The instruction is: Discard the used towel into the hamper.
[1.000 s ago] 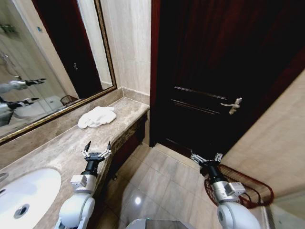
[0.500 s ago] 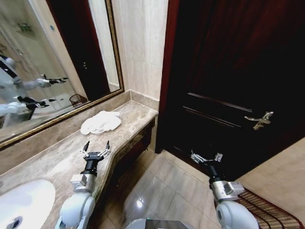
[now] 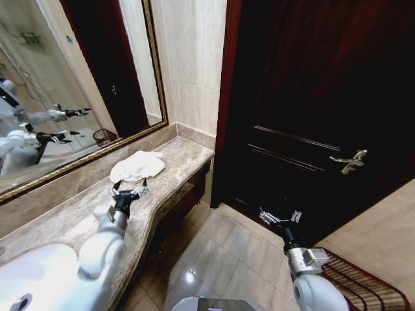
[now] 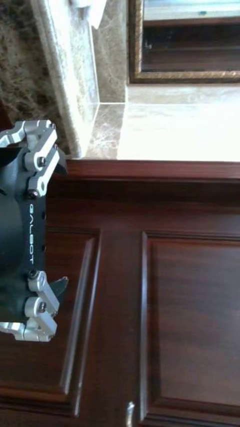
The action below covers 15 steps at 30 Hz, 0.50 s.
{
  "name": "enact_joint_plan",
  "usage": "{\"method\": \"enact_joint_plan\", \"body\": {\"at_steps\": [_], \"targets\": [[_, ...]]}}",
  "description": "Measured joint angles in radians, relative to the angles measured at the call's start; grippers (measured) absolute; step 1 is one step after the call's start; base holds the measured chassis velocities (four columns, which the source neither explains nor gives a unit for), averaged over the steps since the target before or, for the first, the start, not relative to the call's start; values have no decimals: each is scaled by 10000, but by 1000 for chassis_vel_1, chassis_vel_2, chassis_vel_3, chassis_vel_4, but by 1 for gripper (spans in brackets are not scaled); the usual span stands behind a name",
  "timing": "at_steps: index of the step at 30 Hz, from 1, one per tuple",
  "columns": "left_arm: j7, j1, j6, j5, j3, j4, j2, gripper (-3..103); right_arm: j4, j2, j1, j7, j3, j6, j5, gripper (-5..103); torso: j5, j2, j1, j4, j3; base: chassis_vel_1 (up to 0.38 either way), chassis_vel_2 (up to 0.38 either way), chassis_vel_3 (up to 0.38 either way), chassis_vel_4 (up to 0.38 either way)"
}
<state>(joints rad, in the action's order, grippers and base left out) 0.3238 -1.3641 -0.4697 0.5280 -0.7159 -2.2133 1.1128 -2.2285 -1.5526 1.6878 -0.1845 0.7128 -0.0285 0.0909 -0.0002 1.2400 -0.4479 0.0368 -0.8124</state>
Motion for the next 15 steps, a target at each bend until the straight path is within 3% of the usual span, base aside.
{"method": "enact_joint_plan", "body": {"at_steps": [6, 12, 15], "targets": [[155, 1304, -829, 1151, 142, 1267, -1568, 100, 447, 339, -127, 170, 268, -65, 419, 100, 1, 0, 1, -2, 0, 0, 0, 0, 0], [-44, 1935, -858, 1692, 300, 2068, -2253, 100, 644, 521, -223, 181, 290, -45, 562, 100, 2, 0, 1, 3, 0, 0, 0, 0, 0], [-465, 2510, -807, 1967, 569, 2733, -2678, 100, 740, 635, -273, 217, 299, -20, 634, 100, 1, 0, 1, 0, 0, 0, 0, 0, 0]]}}
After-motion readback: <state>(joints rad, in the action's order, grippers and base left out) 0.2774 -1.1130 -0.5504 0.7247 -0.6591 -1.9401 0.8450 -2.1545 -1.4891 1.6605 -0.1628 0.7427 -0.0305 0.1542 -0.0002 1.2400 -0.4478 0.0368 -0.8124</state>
